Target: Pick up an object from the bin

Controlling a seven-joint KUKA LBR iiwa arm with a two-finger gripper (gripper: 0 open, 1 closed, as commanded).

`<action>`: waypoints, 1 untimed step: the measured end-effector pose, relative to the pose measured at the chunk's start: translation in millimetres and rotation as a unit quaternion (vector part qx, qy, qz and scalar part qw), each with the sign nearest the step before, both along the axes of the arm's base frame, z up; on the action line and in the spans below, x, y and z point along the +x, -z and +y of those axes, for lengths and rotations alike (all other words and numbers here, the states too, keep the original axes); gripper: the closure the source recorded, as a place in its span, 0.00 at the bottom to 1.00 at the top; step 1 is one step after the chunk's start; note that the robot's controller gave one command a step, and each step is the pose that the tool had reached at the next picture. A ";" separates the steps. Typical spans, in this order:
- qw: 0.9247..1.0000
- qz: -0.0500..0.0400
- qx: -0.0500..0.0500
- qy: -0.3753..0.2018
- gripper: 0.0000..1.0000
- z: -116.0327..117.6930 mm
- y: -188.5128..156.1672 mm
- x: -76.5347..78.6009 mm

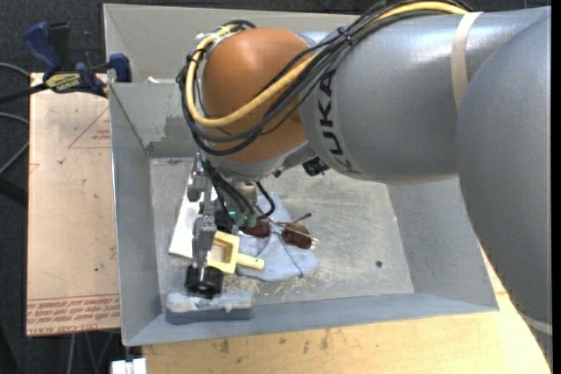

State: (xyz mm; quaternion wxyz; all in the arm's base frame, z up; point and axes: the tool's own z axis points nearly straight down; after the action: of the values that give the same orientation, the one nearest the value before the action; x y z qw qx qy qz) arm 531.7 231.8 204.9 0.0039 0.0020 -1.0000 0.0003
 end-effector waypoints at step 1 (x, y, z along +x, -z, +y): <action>1.000 -0.004 0.001 0.002 0.00 -1.3 -4.8 2.0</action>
Offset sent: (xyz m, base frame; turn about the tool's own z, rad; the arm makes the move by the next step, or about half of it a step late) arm -0.0413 -0.0551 -0.1018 -0.1393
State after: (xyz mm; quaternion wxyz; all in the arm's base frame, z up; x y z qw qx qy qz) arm 533.7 230.6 209.7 -0.0001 0.0002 -1.0000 -0.0006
